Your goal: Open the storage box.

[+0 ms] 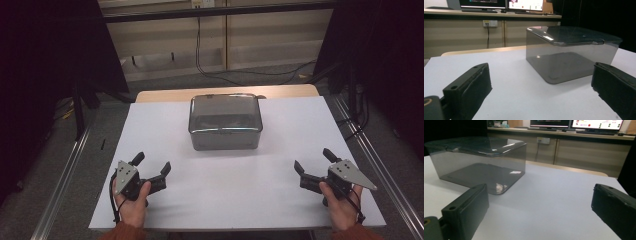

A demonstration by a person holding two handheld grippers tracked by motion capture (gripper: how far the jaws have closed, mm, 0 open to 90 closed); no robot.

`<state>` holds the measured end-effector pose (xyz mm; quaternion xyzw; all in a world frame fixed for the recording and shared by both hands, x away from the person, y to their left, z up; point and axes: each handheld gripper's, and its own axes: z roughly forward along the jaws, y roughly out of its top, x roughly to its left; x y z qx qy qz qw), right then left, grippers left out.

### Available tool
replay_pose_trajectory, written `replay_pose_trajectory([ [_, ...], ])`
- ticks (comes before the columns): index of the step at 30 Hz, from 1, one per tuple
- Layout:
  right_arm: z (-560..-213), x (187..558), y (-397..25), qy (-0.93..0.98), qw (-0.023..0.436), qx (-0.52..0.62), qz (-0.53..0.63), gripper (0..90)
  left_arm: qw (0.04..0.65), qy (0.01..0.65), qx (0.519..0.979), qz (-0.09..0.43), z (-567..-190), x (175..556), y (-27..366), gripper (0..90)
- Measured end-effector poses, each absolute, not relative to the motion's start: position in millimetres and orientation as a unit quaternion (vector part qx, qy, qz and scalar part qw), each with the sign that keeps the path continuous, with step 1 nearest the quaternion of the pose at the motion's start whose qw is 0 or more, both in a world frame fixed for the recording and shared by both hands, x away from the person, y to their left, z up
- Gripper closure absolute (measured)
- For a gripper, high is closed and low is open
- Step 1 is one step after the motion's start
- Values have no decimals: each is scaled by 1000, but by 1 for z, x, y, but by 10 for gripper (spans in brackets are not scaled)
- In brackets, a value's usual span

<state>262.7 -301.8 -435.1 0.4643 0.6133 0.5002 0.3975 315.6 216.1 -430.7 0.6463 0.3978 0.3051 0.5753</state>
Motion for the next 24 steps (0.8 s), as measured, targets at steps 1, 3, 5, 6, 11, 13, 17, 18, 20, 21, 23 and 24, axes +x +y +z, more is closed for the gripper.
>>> replay_pose_trajectory([
  [1, -435, 263, -302, 613, 398, 464, 500, 9, 575, 398, 646, 305, -431, 316, 216, 23],
  [3, -435, 263, -302, 615, 390, 463, 505, 9, 577, 398, 645, 304, -431, 316, 216, 27],
  [5, -435, 263, -302, 615, 386, 463, 508, 8, 576, 399, 645, 304, -431, 316, 215, 29],
  [6, -436, 263, -302, 616, 383, 462, 510, 8, 575, 402, 645, 303, -431, 316, 215, 29],
  [11, -437, 264, -301, 618, 369, 463, 517, 8, 572, 409, 643, 303, -430, 320, 211, 28],
  [13, -437, 265, -299, 616, 364, 465, 521, 18, 575, 407, 644, 297, -430, 320, 209, 28],
  [17, -438, 267, -296, 621, 364, 461, 519, 18, 572, 410, 647, 294, -431, 320, 210, 28],
  [18, -437, 268, -294, 624, 362, 455, 522, 7, 572, 411, 649, 289, -432, 319, 211, 29],
  [20, -437, 268, -292, 625, 365, 452, 521, 3, 571, 409, 652, 287, -432, 317, 211, 29],
  [21, -437, 268, -292, 625, 365, 452, 521, 3, 571, 409, 652, 287, -432, 317, 211, 29],
  [23, -435, 268, -290, 626, 365, 446, 524, 0, 571, 410, 651, 286, -432, 315, 212, 29],
  [24, -434, 269, -288, 627, 369, 442, 525, 0, 575, 410, 648, 285, -432, 313, 212, 29],
])
